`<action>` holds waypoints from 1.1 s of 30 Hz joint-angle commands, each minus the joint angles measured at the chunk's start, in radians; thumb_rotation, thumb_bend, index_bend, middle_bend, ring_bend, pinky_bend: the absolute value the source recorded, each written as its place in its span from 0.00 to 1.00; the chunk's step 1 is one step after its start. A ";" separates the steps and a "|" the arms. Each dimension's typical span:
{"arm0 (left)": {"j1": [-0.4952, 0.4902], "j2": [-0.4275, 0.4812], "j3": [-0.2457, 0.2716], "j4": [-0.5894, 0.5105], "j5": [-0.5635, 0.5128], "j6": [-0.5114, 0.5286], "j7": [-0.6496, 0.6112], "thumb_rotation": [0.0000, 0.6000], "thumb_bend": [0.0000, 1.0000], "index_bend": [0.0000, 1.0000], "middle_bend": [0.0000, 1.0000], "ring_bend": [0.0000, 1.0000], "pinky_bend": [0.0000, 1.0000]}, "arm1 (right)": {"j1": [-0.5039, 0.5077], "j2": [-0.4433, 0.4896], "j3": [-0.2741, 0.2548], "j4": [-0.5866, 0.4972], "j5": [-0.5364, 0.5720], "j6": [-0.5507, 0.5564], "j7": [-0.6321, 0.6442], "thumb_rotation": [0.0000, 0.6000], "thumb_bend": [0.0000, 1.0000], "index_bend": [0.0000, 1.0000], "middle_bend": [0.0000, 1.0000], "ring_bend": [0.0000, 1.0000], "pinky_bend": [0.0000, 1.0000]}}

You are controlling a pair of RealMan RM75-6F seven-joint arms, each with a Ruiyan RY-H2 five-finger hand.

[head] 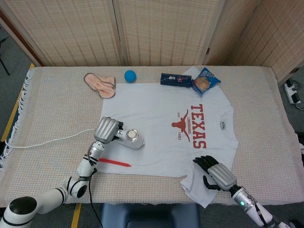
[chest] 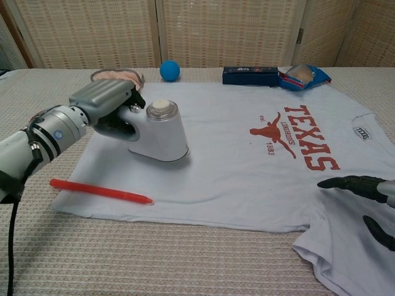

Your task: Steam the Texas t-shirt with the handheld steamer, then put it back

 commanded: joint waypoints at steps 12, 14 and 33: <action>-0.015 -0.102 -0.119 0.333 -0.187 -0.163 -0.052 1.00 0.37 0.91 0.98 0.81 0.70 | -0.002 0.005 0.002 -0.013 0.007 -0.004 -0.015 0.65 0.75 0.00 0.05 0.00 0.00; -0.003 -0.097 -0.106 0.341 -0.175 -0.163 -0.082 1.00 0.37 0.91 0.98 0.81 0.70 | -0.001 0.005 0.003 -0.015 0.007 -0.005 -0.018 0.65 0.76 0.00 0.05 0.00 0.00; 0.117 0.025 0.156 0.091 0.127 0.049 -0.203 1.00 0.37 0.91 0.98 0.81 0.70 | 0.005 0.006 0.006 -0.034 0.003 -0.007 -0.034 0.65 0.75 0.00 0.05 0.00 0.00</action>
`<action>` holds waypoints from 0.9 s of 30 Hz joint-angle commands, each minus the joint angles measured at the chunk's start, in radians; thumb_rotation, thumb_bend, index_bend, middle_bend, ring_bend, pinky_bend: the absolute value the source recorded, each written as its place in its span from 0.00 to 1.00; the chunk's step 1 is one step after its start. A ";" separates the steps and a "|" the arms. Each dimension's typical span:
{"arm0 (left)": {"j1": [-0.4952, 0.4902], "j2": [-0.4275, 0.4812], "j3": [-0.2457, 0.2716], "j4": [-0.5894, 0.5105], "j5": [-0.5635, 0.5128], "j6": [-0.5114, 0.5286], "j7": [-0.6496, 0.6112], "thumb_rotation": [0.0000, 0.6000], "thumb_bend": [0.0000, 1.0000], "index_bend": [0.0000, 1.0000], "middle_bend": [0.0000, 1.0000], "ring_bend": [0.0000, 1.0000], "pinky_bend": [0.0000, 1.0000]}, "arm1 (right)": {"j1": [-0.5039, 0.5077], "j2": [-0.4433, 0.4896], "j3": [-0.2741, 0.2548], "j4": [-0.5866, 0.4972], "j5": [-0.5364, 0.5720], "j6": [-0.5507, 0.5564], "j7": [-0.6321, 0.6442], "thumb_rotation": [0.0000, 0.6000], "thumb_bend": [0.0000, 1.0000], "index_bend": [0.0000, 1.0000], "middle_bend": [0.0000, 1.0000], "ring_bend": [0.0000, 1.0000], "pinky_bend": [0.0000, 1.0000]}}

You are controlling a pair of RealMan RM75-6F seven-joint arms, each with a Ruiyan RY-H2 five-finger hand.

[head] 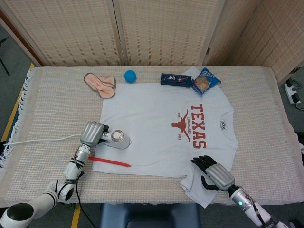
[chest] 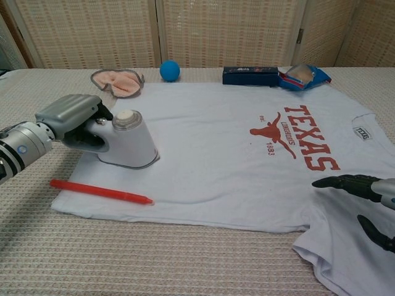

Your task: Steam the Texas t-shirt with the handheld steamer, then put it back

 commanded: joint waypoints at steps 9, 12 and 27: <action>0.026 0.100 0.107 -0.240 0.148 0.104 0.074 1.00 0.37 0.91 0.98 0.81 0.69 | -0.006 0.003 -0.003 -0.004 -0.004 0.012 -0.001 0.65 0.75 0.00 0.05 0.00 0.00; 0.027 0.123 0.116 -0.296 0.167 0.114 0.104 1.00 0.37 0.91 0.98 0.80 0.69 | -0.008 0.003 -0.003 -0.002 -0.005 0.015 0.002 0.65 0.76 0.00 0.05 0.00 0.00; 0.055 0.194 -0.097 -0.272 -0.086 0.075 0.083 1.00 0.37 0.90 0.97 0.80 0.69 | -0.049 0.124 0.034 -0.079 -0.010 0.159 -0.037 0.65 0.75 0.00 0.05 0.00 0.00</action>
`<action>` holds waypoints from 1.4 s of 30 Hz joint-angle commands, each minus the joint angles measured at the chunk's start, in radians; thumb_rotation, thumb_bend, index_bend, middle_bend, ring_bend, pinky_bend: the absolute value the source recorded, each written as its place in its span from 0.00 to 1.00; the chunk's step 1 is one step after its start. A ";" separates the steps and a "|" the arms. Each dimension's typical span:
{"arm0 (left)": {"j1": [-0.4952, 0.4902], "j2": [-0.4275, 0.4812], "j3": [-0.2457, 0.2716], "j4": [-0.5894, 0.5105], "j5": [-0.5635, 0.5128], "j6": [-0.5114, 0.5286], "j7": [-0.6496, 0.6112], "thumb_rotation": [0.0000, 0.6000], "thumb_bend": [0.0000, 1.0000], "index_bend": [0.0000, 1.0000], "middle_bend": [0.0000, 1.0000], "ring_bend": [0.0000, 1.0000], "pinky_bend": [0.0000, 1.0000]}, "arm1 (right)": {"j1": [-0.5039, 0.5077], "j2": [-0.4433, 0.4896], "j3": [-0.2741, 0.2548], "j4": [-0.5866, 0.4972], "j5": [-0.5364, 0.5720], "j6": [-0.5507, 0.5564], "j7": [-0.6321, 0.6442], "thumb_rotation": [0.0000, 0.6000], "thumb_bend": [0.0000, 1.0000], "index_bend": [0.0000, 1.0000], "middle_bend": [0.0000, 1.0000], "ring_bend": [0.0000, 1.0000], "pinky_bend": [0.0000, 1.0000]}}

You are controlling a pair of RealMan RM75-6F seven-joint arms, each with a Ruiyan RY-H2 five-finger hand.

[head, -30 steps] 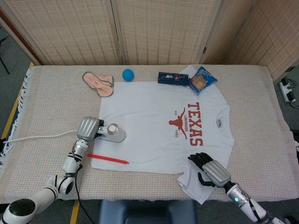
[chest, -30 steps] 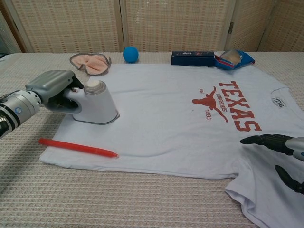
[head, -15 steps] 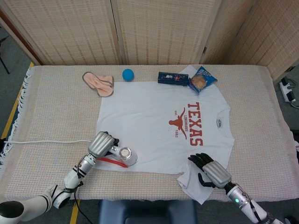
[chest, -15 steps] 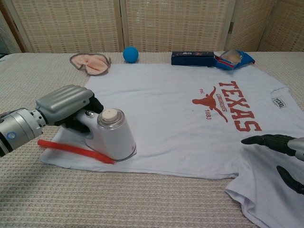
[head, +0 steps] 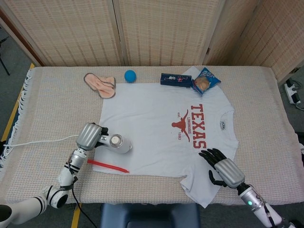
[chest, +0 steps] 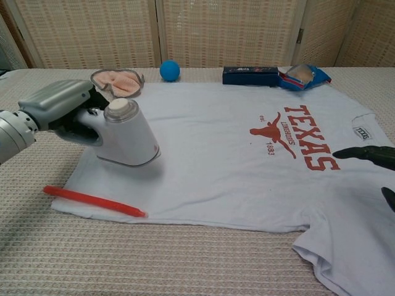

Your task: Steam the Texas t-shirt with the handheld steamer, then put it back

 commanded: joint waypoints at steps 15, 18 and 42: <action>0.015 -0.092 -0.164 0.451 -0.287 -0.218 -0.049 1.00 0.37 0.87 0.93 0.76 0.69 | -0.061 0.112 0.030 -0.099 0.008 0.099 -0.061 0.65 0.70 0.00 0.05 0.00 0.00; 0.015 -0.099 -0.177 0.480 -0.310 -0.253 -0.043 1.00 0.36 0.81 0.88 0.72 0.68 | -0.065 0.113 0.032 -0.102 0.007 0.099 -0.061 0.65 0.70 0.00 0.05 0.00 0.00; 0.076 0.075 -0.200 0.193 -0.410 -0.308 0.096 0.59 0.00 0.00 0.00 0.00 0.00 | -0.085 0.116 0.049 -0.096 -0.007 0.118 -0.035 0.65 0.70 0.00 0.05 0.00 0.00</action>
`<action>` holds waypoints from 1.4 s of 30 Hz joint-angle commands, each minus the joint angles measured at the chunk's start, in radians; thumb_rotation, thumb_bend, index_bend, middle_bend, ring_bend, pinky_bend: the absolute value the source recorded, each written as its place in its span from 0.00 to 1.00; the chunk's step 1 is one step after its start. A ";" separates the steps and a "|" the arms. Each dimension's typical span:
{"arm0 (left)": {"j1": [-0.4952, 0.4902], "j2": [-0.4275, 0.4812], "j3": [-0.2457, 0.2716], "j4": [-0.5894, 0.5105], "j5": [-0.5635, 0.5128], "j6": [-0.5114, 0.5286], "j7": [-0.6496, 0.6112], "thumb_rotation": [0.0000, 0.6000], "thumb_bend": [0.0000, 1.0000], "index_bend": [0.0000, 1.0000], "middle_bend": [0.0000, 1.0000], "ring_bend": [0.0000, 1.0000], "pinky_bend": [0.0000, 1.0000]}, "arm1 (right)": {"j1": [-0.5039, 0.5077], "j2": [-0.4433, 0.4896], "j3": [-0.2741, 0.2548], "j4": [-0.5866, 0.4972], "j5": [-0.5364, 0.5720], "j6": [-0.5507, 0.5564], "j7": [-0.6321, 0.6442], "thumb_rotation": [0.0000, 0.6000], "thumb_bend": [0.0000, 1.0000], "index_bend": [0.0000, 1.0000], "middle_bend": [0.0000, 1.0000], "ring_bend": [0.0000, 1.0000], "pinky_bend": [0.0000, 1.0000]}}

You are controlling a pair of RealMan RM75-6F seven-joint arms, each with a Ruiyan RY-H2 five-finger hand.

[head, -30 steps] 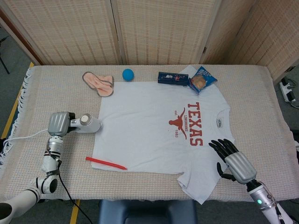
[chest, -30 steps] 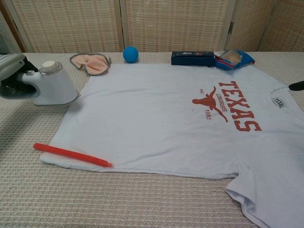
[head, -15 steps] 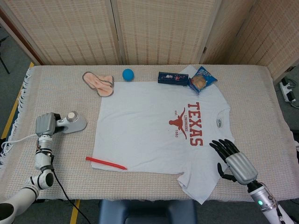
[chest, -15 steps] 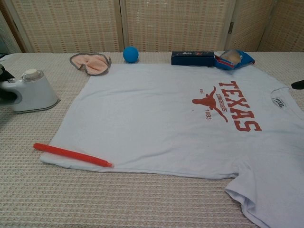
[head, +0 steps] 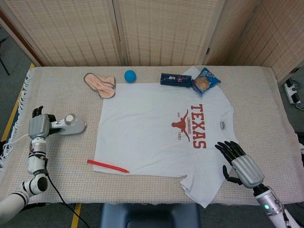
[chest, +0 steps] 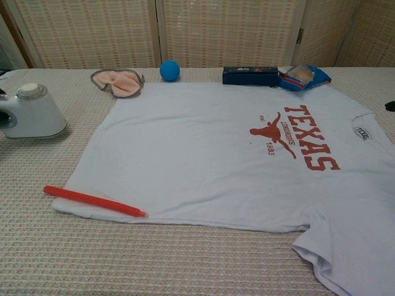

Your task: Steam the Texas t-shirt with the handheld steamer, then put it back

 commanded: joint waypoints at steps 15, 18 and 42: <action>-0.006 -0.023 0.063 0.092 0.029 0.029 0.139 1.00 0.00 0.00 0.00 0.00 0.04 | -0.012 0.012 0.013 -0.005 0.006 0.011 0.001 0.65 0.70 0.00 0.05 0.00 0.00; 0.007 -0.009 0.063 0.088 0.019 0.025 0.147 1.00 0.00 0.00 0.00 0.00 0.05 | -0.012 0.015 0.016 -0.007 0.006 0.011 0.002 0.65 0.70 0.00 0.05 0.00 0.00; 0.275 0.384 0.153 -0.515 0.248 0.279 -0.227 1.00 0.00 0.21 0.28 0.20 0.19 | -0.105 0.137 0.081 -0.086 0.132 0.121 -0.036 0.90 0.23 0.00 0.14 0.07 0.15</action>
